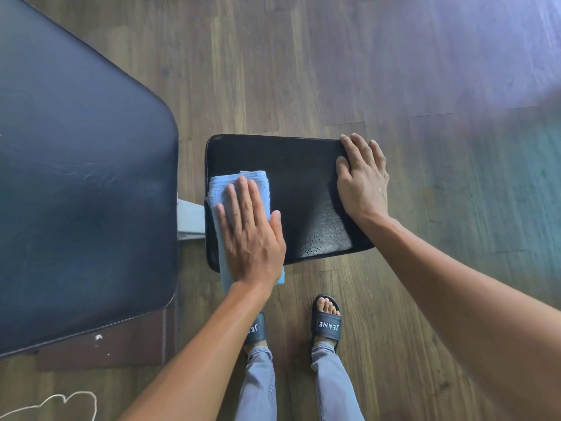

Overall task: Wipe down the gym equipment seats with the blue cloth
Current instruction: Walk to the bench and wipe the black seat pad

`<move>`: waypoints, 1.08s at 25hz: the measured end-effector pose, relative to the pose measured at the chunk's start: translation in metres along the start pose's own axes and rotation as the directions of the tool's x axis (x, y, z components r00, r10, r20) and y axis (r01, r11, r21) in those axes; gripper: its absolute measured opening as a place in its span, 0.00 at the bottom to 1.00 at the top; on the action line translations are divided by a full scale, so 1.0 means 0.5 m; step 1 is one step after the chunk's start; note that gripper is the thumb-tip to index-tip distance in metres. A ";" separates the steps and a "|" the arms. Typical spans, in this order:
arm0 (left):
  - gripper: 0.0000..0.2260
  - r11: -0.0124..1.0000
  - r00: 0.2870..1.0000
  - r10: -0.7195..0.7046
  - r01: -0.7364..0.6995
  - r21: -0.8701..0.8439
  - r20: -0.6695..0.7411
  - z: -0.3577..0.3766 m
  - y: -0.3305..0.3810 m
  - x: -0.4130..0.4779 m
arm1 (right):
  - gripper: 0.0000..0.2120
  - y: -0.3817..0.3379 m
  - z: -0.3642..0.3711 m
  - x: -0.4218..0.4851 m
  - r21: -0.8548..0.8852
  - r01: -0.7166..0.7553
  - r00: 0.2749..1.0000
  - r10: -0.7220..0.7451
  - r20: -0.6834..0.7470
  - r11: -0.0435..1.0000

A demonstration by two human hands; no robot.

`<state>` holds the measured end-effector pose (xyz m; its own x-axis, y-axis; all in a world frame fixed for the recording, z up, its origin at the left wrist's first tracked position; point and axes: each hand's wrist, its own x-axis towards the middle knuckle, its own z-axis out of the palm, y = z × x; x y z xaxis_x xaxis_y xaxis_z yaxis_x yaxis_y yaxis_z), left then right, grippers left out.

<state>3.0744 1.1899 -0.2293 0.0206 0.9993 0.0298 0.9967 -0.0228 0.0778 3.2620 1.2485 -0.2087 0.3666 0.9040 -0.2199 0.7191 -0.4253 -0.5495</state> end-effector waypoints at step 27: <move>0.24 0.941 0.998 -0.048 0.056 -0.334 0.031 -0.008 -0.036 0.088 | 0.32 -0.054 0.085 -0.218 -0.250 0.083 0.997 -0.081 0.019 0.965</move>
<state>3.0572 1.2342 -0.2253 -0.0250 0.9997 -0.0045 0.9130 0.0247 0.4073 3.1778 1.1634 -0.2041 0.2957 0.9362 -0.1898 0.8720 -0.3457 -0.3466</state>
